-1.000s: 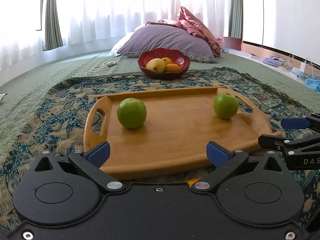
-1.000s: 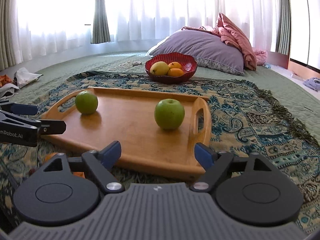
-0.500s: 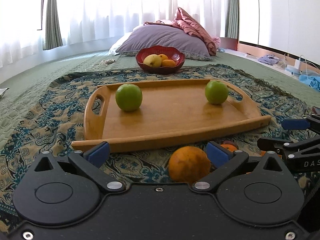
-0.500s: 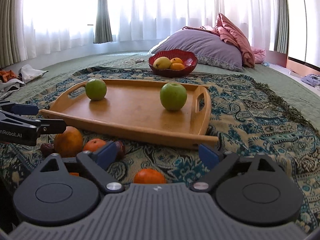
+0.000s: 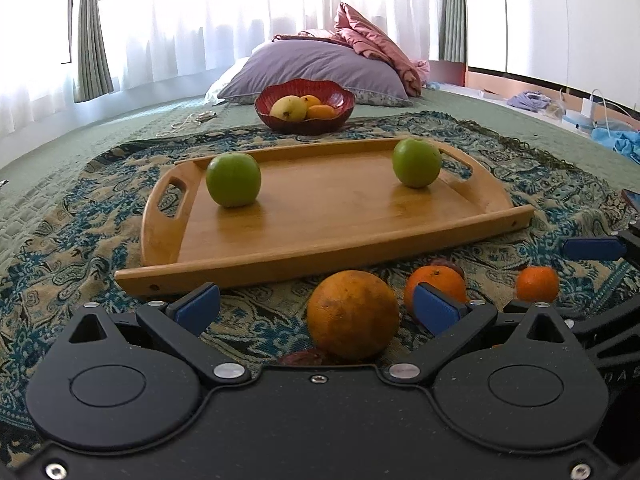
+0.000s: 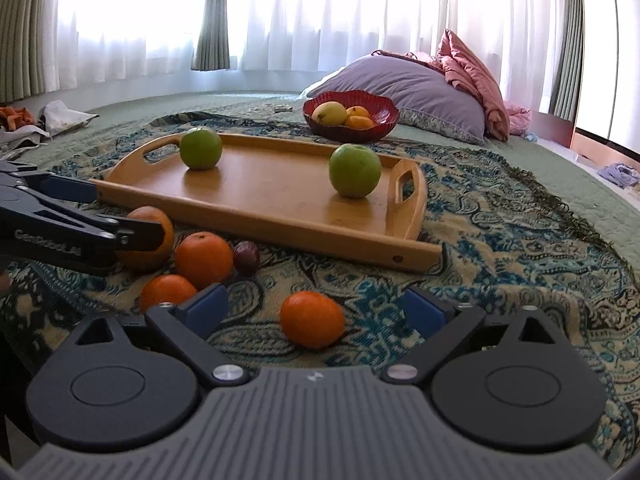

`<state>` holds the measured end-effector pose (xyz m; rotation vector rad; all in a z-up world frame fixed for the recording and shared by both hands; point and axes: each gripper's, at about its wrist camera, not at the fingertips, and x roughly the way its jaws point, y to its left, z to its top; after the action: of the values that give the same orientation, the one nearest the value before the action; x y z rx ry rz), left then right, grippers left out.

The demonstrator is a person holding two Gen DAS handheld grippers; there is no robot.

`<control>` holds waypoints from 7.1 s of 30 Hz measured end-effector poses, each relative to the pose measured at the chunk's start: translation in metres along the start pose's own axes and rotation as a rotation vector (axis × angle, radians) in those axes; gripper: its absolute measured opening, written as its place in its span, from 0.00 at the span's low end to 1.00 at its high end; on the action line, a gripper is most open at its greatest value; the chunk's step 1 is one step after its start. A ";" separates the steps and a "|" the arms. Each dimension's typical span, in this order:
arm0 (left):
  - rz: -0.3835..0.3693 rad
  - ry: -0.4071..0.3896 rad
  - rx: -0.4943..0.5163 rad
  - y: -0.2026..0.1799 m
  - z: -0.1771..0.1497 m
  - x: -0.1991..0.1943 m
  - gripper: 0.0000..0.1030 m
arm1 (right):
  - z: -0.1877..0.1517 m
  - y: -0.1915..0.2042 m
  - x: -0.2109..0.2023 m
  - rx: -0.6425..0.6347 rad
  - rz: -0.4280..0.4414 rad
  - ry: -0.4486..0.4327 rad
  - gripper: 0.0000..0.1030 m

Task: Organize fruits
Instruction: 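Grasp the large mottled orange with the left tool while the right tool grasps a tangerine, then carry the orange in the left tool over the tray while the right tool carries the tangerine there, then open the left tool to set the orange on the tray while the right tool releases the tangerine, then grasp the brown date with the left tool while the right tool grasps another tangerine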

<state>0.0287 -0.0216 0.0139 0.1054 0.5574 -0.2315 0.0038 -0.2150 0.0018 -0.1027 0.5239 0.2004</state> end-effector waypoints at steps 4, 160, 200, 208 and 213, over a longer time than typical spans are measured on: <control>-0.025 0.007 0.002 -0.002 -0.002 0.001 1.00 | -0.004 0.004 -0.001 -0.003 0.012 0.002 0.97; 0.083 0.008 -0.057 0.047 0.069 0.061 0.54 | 0.069 -0.021 0.096 0.137 -0.055 0.050 0.53; -0.029 0.093 -0.114 0.042 -0.002 -0.028 0.77 | 0.023 0.029 -0.010 0.101 0.122 -0.003 0.62; -0.047 0.122 -0.118 0.038 -0.013 -0.030 0.77 | 0.008 0.043 -0.019 0.069 0.136 0.010 0.63; -0.054 0.124 -0.117 0.034 -0.016 -0.030 0.74 | 0.005 0.051 -0.019 0.049 0.151 0.013 0.63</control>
<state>0.0042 0.0199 0.0174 -0.0088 0.6967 -0.2452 -0.0211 -0.1673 0.0136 -0.0167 0.5492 0.3342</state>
